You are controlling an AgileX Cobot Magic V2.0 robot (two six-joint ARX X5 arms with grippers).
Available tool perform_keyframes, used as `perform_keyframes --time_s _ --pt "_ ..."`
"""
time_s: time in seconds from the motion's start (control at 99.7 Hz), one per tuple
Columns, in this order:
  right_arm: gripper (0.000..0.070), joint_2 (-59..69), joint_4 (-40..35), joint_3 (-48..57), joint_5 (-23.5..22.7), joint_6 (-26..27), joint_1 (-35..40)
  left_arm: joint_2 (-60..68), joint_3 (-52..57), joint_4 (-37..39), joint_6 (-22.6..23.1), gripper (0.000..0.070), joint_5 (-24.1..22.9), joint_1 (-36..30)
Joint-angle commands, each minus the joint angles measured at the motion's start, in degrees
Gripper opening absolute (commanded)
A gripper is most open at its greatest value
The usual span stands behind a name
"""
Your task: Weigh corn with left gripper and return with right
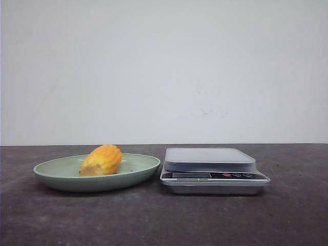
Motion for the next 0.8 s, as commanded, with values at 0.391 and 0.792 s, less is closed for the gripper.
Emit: perform_keyframes --time_s 0.391,0.792 --pt "0.0008 -0.1 0.6 -0.1 0.1 -0.4 -0.2 -0.1 -1.0 0.0 0.5 0.0012 0.1 -0.1" --pt "0.0008 -0.1 0.5 -0.1 0.1 -0.2 -0.2 -0.1 -1.0 0.2 -0.1 0.0013 0.1 -0.1"
